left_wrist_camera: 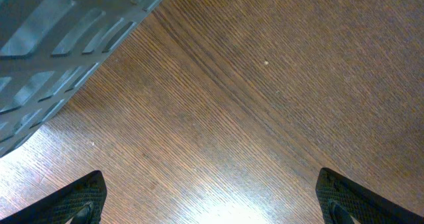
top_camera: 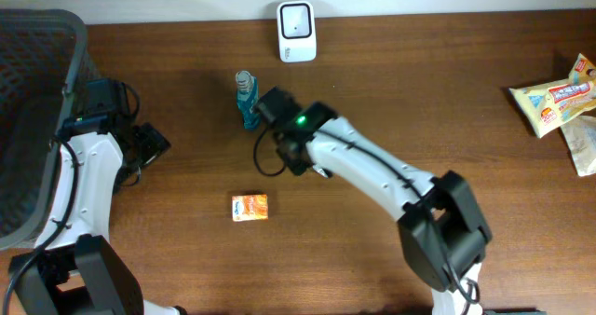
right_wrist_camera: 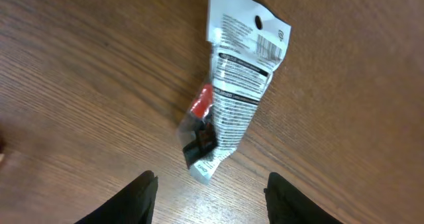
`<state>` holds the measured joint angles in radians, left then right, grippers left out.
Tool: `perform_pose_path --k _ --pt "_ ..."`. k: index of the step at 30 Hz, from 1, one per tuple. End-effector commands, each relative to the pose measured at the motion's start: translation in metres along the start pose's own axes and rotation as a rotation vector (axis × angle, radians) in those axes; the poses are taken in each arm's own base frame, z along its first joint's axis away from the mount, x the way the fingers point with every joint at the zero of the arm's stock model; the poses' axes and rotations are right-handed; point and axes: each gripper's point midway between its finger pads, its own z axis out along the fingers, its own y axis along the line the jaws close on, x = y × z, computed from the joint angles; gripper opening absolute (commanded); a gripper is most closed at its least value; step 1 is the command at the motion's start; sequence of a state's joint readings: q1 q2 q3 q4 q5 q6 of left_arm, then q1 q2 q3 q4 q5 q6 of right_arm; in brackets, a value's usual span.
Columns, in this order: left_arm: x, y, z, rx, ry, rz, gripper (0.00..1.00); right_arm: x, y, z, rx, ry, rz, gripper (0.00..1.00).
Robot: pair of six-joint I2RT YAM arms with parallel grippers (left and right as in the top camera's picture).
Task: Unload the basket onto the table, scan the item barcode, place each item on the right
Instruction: 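Lift the silver packet and carry it right with the right gripper, then raise the silver packet toward the scanner with the right gripper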
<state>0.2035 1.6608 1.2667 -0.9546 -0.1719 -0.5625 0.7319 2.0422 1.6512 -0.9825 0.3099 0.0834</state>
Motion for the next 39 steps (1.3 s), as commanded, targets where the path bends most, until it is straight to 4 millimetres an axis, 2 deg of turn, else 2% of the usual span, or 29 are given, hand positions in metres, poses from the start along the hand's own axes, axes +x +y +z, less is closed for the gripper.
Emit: perform_pose_path --k 1,4,9,15,20,22,25,27,30,35,39 --pt "0.002 0.004 0.005 -0.012 0.015 -0.011 0.99 -0.002 -0.007 0.017 0.187 0.000 -0.023 0.54" --pt "0.002 0.004 0.005 -0.012 0.014 -0.011 0.99 -0.002 0.004 0.033 0.208 0.007 -0.051 0.54" --pt "0.002 0.004 0.005 -0.012 0.014 -0.011 0.99 -0.003 0.009 0.048 0.223 0.009 -0.058 0.56" --pt "0.002 0.004 0.005 -0.012 0.014 -0.011 0.99 -0.004 -0.006 0.055 0.228 0.017 -0.019 0.51" --pt "0.002 0.004 0.005 -0.012 0.015 -0.011 0.99 -0.001 -0.008 0.072 0.098 0.035 0.049 0.50" --pt "0.002 0.004 0.005 -0.012 0.015 -0.011 0.99 -0.002 -0.011 0.073 0.093 0.029 0.060 0.50" --pt "0.002 0.004 0.005 -0.012 0.014 -0.012 0.99 -0.004 -0.012 0.074 0.094 0.024 0.067 0.40" --pt "0.002 0.004 0.005 -0.012 0.014 -0.011 0.99 -0.004 -0.012 0.074 0.094 0.023 0.068 0.36" --pt "0.002 0.004 0.005 -0.012 0.015 -0.011 0.99 -0.004 -0.016 0.073 0.095 0.020 0.141 0.29" --pt "0.002 0.004 0.005 -0.012 0.014 -0.011 0.99 -0.004 -0.021 0.075 -0.062 0.036 0.234 0.25" --pt "0.002 0.004 0.005 -0.012 0.015 -0.011 0.99 -0.004 -0.034 0.071 -0.198 0.045 0.324 0.22"
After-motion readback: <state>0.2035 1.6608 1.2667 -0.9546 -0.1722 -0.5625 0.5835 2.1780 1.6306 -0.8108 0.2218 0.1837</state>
